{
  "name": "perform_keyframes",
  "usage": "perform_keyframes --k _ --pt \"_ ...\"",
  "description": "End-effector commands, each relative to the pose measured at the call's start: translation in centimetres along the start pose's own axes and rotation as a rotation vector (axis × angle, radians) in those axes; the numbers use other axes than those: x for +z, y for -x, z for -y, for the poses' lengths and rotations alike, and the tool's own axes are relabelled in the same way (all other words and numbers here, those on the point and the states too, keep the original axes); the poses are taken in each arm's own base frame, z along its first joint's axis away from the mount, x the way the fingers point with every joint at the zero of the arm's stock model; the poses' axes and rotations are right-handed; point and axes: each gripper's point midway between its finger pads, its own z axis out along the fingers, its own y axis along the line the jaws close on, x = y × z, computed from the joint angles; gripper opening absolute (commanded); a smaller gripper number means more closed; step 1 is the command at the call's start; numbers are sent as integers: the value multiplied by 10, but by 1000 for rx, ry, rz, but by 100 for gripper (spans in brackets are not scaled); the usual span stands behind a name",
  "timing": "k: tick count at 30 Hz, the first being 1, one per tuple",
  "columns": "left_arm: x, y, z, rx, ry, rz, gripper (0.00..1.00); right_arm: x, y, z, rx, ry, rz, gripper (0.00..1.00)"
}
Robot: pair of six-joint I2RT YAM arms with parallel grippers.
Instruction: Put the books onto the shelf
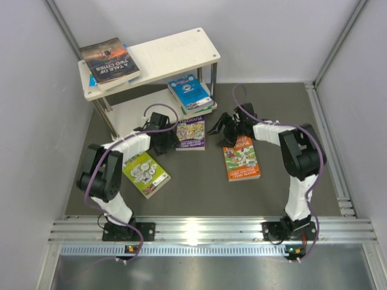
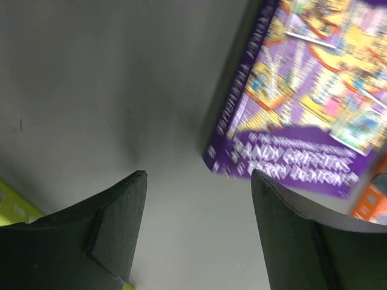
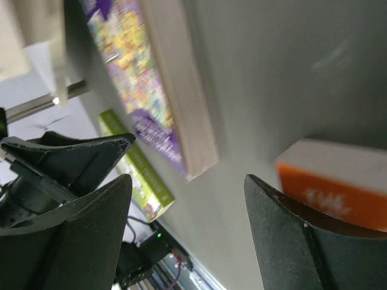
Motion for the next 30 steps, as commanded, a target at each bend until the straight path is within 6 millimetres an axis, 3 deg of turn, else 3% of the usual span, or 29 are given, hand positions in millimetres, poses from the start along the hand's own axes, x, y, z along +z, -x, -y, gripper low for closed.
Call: perform_keyframes --k 1,8,10,15,18,19,20,21,23,27,28,30 --pt "13 25 10 41 4 72 74 15 14 4 -47 -47 28 74" --pt "39 32 5 78 49 76 75 47 22 -3 -40 -49 50 74" --pt "45 32 12 76 30 59 74 59 15 -2 -37 -53 33 73" --pt "55 7 33 89 -75 -31 71 76 -13 -1 -27 -54 -12 70" --pt "48 -13 46 114 -137 -65 71 81 -40 -11 -52 -16 -57 60" --pt "45 -18 49 115 -149 -71 71 79 -46 -11 -54 -10 -64 51" --pt "40 -30 51 118 -163 -90 70 76 -55 -1 -43 -27 -76 45" --pt "36 -32 55 119 -183 -85 70 70 -57 -7 -56 -8 -66 40" --pt "26 -47 56 103 -205 -101 70 64 -68 8 -44 -38 -73 26" --pt "6 -68 62 97 -241 -125 69 45 -75 8 -69 -29 -68 3" --pt "-4 -73 64 100 -255 -125 69 42 -79 13 -73 -38 -75 0" --pt "-15 -76 63 86 -259 -127 69 29 -83 4 -92 -16 -70 0"
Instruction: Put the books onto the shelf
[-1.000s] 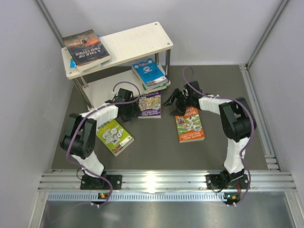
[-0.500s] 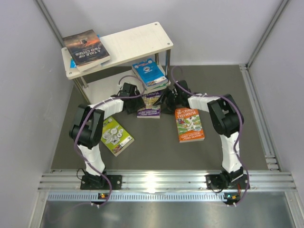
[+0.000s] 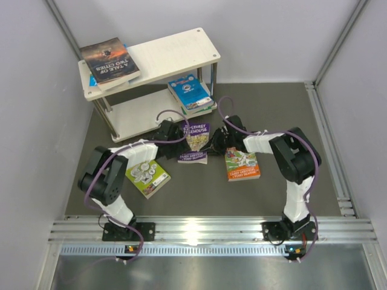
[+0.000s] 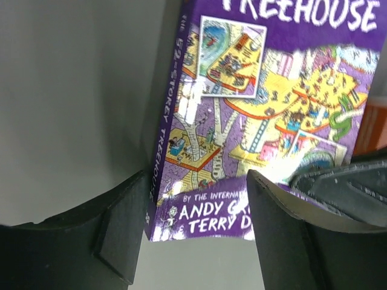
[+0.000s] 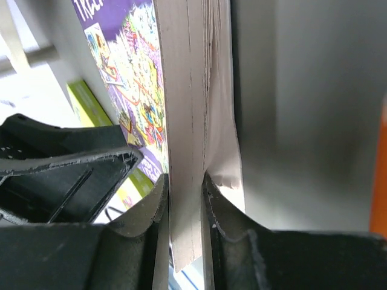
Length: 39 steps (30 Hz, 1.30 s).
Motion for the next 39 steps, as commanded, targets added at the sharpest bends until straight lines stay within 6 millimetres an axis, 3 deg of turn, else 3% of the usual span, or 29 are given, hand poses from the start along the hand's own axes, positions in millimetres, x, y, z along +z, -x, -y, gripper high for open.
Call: perform_keyframes --k 1,2,4,5,7,10,12,17,21,23,24,25,27,29,30,32,33,35,36,37,39 --pt "-38 -35 34 -44 -140 -109 69 -14 -31 0 -56 -13 -41 0" --pt "-45 -34 32 -48 -137 -103 69 -24 -32 -9 -73 6 -30 0" --pt "-65 -29 27 -46 -117 -70 71 -36 -41 -6 -83 3 -37 0" --pt "-72 -26 27 -40 -112 -54 72 -49 -44 -17 -101 24 -27 0" --pt "-90 -17 20 -32 -82 -16 73 -62 -50 -17 -110 28 -23 0" --pt "-113 -8 16 -36 -61 16 73 -93 -59 -40 -152 68 -6 0" --pt "-132 1 19 -40 -78 53 73 -102 -65 -51 -188 81 -6 0" --pt "-178 27 4 -38 6 187 73 -125 -77 -101 -286 126 -4 0" --pt "-237 54 2 -40 32 322 74 -136 -85 -149 -341 197 -3 0" --pt "-254 58 -1 -37 37 356 74 -133 -94 -164 -359 220 -27 0" --pt "-268 59 -2 -39 21 376 75 -136 -94 -181 -380 252 -19 0" --pt "-274 58 -4 -37 21 382 75 -128 -96 -185 -384 250 -35 0" --pt "-289 55 -7 -50 4 399 75 -127 -105 -209 -418 293 -50 0" --pt "-296 47 -11 -51 -8 388 75 -110 -113 -215 -428 288 -83 0" --pt "-306 43 -12 -56 -35 398 75 -113 -112 -232 -446 319 -77 0" --pt "-321 37 -19 -83 -54 422 75 -91 -112 -233 -450 302 -97 0" --pt "-327 37 -24 -101 -49 445 75 -92 -108 -249 -466 330 -85 0" --pt "-338 34 -33 -124 -50 473 75 -68 -102 -247 -458 303 -102 0" --pt "-348 33 -36 -135 -74 506 75 -70 -98 -264 -475 330 -87 0" --pt "-353 32 -41 -143 -70 524 75 -50 -96 -258 -468 308 -104 0" --pt "-363 28 -48 -157 -76 542 75 -32 -88 -269 -468 315 -104 0"
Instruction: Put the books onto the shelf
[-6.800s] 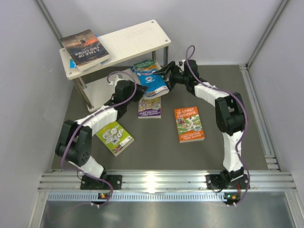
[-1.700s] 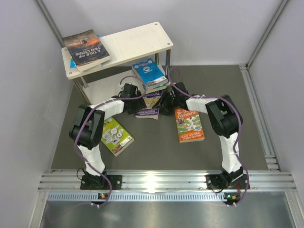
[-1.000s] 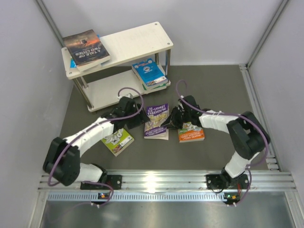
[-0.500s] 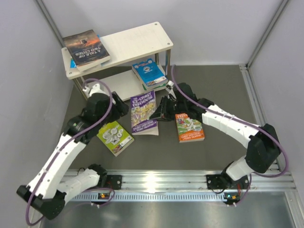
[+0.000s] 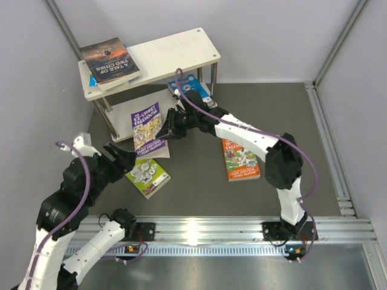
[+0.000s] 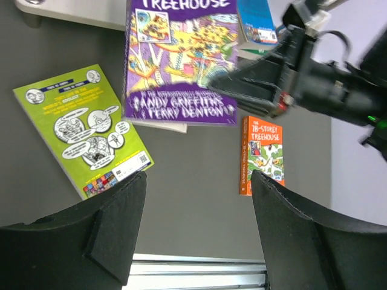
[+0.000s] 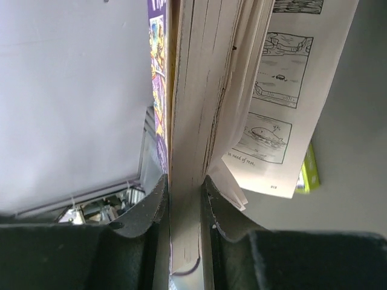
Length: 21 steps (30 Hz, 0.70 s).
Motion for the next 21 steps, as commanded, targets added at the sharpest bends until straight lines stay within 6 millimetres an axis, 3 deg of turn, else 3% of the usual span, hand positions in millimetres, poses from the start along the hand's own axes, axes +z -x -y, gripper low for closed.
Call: perform_keyframes --k 1,2,3,4,7,8,9,11,12,18,19,21 --pt "-19 6 -18 -33 43 46 75 13 29 -39 -76 101 43 0" --pt "-22 4 -22 -30 55 36 75 19 33 -40 -76 104 43 0" --pt "-24 4 -23 -33 61 33 75 19 44 -55 -92 134 66 0" --pt "-25 3 -24 -38 67 28 75 38 45 -39 -72 110 49 0" --pt "-29 -1 -27 -39 79 0 74 62 56 -38 -64 129 51 0" --pt "-31 -2 -29 -42 83 -5 74 64 62 -49 -68 158 64 0" --pt "-33 -3 -29 -44 84 -8 74 81 62 -34 -56 147 55 0" --pt "-36 -3 -30 -54 84 -10 73 89 69 -37 -44 170 67 0" --pt "-37 -4 -31 -55 89 -17 73 102 72 -29 -38 183 73 0" --pt "-41 -9 -34 -66 105 -49 73 135 90 -16 -30 254 139 0" --pt "-41 -11 -34 -69 108 -54 73 137 92 -15 -31 256 153 4" --pt "-40 -12 -34 -66 113 -64 73 142 102 -7 -35 234 207 22"
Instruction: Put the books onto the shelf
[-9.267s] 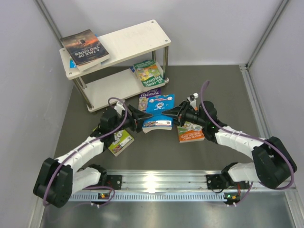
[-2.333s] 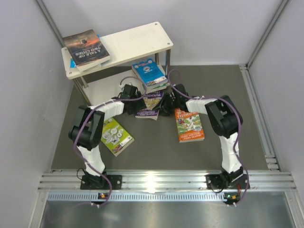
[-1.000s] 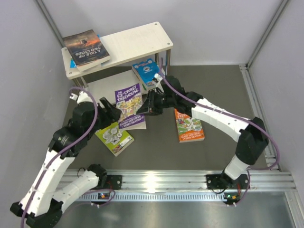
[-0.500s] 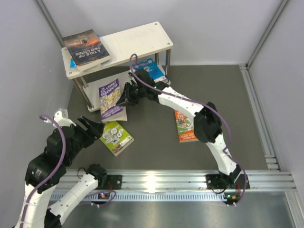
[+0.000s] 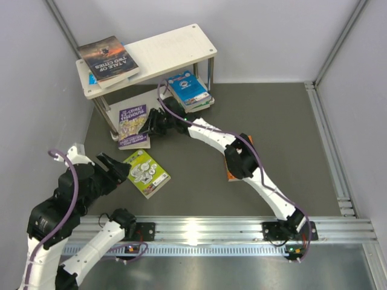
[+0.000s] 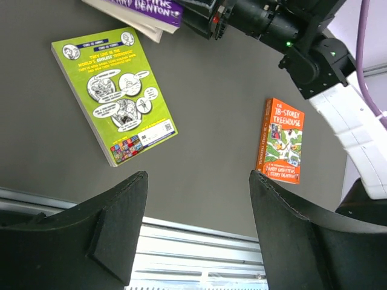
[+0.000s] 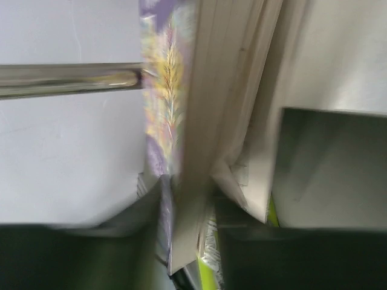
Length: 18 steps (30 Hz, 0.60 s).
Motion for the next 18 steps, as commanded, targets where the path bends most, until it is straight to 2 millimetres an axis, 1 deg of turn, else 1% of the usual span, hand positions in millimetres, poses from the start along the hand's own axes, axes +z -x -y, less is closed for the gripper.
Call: perform_keyframes --k 1,2,3,4,5,7,8,9,10,11,12,13,14,15,16,17,18 --pt "-2 -2 -1 -4 26 -26 73 -9 43 -57 -87 168 160 52" --pt "-1 -2 -1 -1 29 -29 73 -8 46 -54 -79 160 179 64" --pt "2 -3 -1 4 35 -33 73 -10 52 -56 -70 170 194 78" --pt "2 -3 -1 9 35 -33 73 -11 54 -56 -73 175 200 81" --pt "5 -4 1 15 38 -37 73 -15 54 -64 -77 187 202 84" --pt "12 -6 1 31 46 -48 73 -25 58 -74 -105 208 205 88" --pt "17 -9 1 38 53 -56 72 -27 55 -71 -109 198 197 89" --pt "21 -11 0 45 59 -62 72 -42 59 -89 -126 218 210 90" --pt "27 -15 -2 54 81 -76 72 -49 57 -94 -152 225 204 91" --pt "31 -17 -3 60 93 -83 72 -51 51 -85 -147 200 184 91" --pt "35 -18 -2 63 93 -82 71 -70 53 -105 -170 221 198 92" --pt "41 -22 -5 76 114 -95 70 -78 50 -108 -192 223 192 92" --pt "45 -23 -7 80 128 -93 69 -79 42 -95 -185 186 165 93" --pt "49 -24 -9 86 140 -94 67 -100 43 -113 -209 202 178 93" --pt "55 -28 -12 98 161 -109 67 -108 41 -111 -243 191 175 93" --pt "59 -31 -14 106 172 -116 67 -124 34 -112 -252 167 164 93" --pt "63 -35 -17 115 186 -127 67 -135 37 -107 -262 147 173 93"
